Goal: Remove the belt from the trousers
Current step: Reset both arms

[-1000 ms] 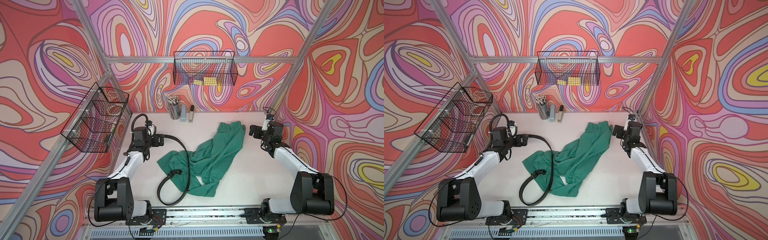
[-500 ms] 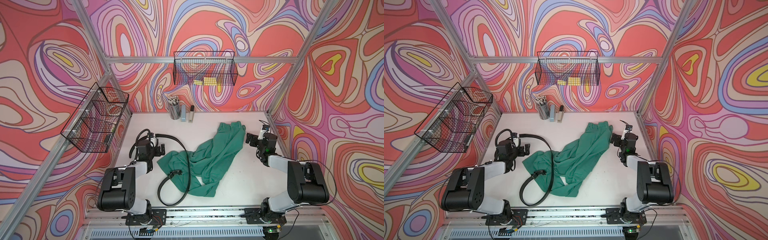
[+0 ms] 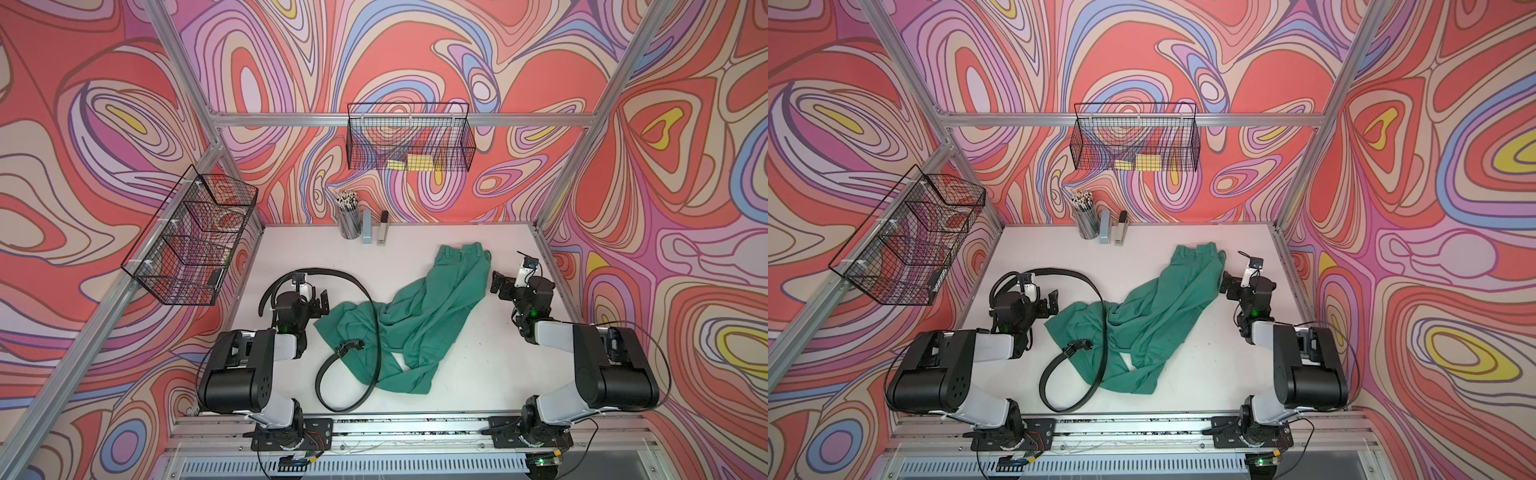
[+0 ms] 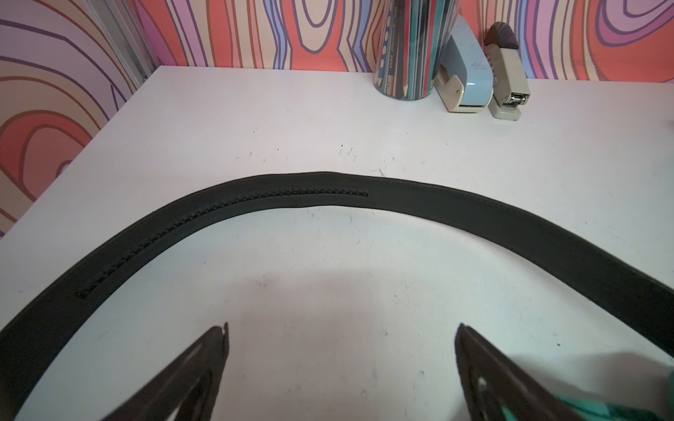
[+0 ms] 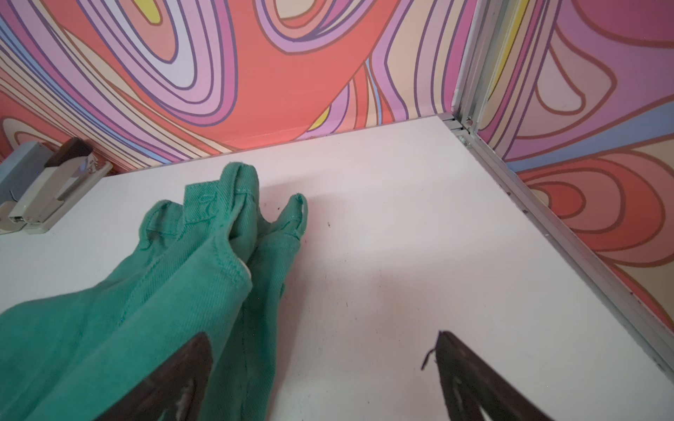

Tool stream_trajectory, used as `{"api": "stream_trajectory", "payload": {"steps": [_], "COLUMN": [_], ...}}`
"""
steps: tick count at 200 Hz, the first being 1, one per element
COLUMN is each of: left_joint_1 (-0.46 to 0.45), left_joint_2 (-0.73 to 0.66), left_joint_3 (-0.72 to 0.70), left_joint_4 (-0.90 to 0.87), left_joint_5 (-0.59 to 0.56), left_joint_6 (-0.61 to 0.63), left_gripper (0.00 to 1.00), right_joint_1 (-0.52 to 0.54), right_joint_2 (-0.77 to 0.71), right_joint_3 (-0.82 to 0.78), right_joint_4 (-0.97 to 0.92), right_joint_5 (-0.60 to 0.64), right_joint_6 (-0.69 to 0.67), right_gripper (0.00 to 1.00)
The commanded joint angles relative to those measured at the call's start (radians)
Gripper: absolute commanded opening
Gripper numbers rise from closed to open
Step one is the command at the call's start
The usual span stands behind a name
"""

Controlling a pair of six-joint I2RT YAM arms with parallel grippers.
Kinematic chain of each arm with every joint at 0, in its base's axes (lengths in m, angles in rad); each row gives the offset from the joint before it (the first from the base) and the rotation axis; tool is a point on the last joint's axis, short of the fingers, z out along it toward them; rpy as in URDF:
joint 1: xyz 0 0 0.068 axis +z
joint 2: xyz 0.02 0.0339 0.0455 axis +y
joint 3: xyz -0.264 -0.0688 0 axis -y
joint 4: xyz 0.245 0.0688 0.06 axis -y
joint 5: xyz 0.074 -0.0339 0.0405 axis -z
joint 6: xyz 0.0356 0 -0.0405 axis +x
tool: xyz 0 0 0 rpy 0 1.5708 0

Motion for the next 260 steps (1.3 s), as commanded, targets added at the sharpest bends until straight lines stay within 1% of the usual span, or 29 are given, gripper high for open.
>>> {"api": "stream_trajectory", "payload": {"steps": [1,14,24,61,73,77,83,85,94,103,110,121,260], "left_joint_1": [-0.002,-0.003,-0.002,-0.007,-0.006,-0.006,-0.006,-0.006,-0.006,-0.006,-0.006,-0.006,-0.006], "left_joint_2": [-0.001,0.007,0.003,0.002,0.003,0.003,0.003,0.002,0.003,0.003,0.003,0.003,0.004], "left_joint_3": [0.007,0.003,0.002,-0.014,-0.012,-0.011,-0.012,-0.011,-0.011,-0.012,-0.012,-0.012,-0.011], "left_joint_4": [0.029,0.052,0.044,0.076,0.074,0.07,0.072,0.073,0.075,0.072,0.074,0.073,0.073], "left_joint_5": [0.012,0.013,0.02,0.093,0.094,0.095,0.094,0.095,0.094,0.094,0.093,0.094,0.094], "left_joint_6": [0.005,0.006,0.01,0.042,0.041,0.04,0.041,0.041,0.041,0.041,0.041,0.04,0.04], "left_gripper": [1.0,1.0,1.0,1.0,1.0,1.0,1.0,1.0,1.0,1.0,1.0,1.0,1.0], "right_joint_1": [0.023,0.06,0.059,0.059,0.06,0.06,0.064,0.065,0.066,0.081,0.082,0.082,0.082], "right_joint_2": [0.078,0.1,0.102,0.099,0.091,0.098,0.132,0.132,0.105,0.121,0.112,0.119,0.117], "right_joint_3": [0.064,0.1,0.086,0.081,0.019,-0.014,-0.06,-0.067,-0.054,-0.054,-0.051,-0.056,-0.054], "right_joint_4": [0.009,-0.038,-0.007,-0.003,0.087,0.144,0.295,0.312,0.231,0.269,0.24,0.266,0.26], "right_joint_5": [-0.025,0.007,0.008,0.014,0.03,0.038,0.055,0.07,0.126,0.153,0.148,0.152,0.151], "right_joint_6": [-0.037,-0.069,-0.064,-0.066,-0.062,-0.06,-0.055,-0.052,-0.025,-0.041,-0.04,-0.042,-0.041], "right_gripper": [0.98,0.98,0.98,0.98,0.98,0.98,0.98,0.98,0.98,0.98,0.98,0.98,0.98]}}
